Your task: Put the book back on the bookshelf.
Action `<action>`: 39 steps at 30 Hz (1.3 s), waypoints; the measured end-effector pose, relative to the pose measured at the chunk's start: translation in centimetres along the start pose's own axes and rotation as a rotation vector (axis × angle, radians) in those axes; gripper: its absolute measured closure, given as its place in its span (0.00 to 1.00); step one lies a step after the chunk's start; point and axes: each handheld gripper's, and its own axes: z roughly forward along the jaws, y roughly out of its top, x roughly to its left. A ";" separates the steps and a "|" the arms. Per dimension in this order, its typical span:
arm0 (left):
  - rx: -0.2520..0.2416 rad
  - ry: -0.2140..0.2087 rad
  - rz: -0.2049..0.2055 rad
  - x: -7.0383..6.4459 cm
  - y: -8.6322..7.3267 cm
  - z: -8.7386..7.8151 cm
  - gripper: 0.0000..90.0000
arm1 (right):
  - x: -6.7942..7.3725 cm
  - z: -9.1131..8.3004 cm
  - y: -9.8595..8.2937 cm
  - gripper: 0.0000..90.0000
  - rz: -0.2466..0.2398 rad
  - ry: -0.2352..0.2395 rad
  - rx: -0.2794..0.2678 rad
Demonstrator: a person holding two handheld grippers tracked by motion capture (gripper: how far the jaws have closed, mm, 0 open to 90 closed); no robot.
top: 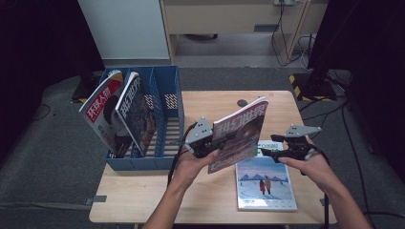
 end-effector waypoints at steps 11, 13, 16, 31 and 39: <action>-0.003 0.028 0.012 0.3 1.2 -1.2 0.93 | 0.5 1.7 -1.3 0.25 0.047 -0.082 0.031; -0.003 0.035 0.012 0.5 1.4 -1.5 0.93 | 0.6 2.0 -1.6 0.23 0.049 -0.102 0.041; -0.004 0.044 0.011 0.7 1.5 -1.8 0.93 | 0.6 2.5 -2.3 0.22 0.060 -0.118 0.054; -0.009 0.066 0.012 0.8 2.5 -3.4 0.93 | 1.4 4.4 -5.8 0.21 0.067 -0.172 0.105; -0.026 0.073 0.003 1.1 2.8 -4.2 0.93 | 1.3 5.2 -6.9 0.17 0.102 -0.183 0.142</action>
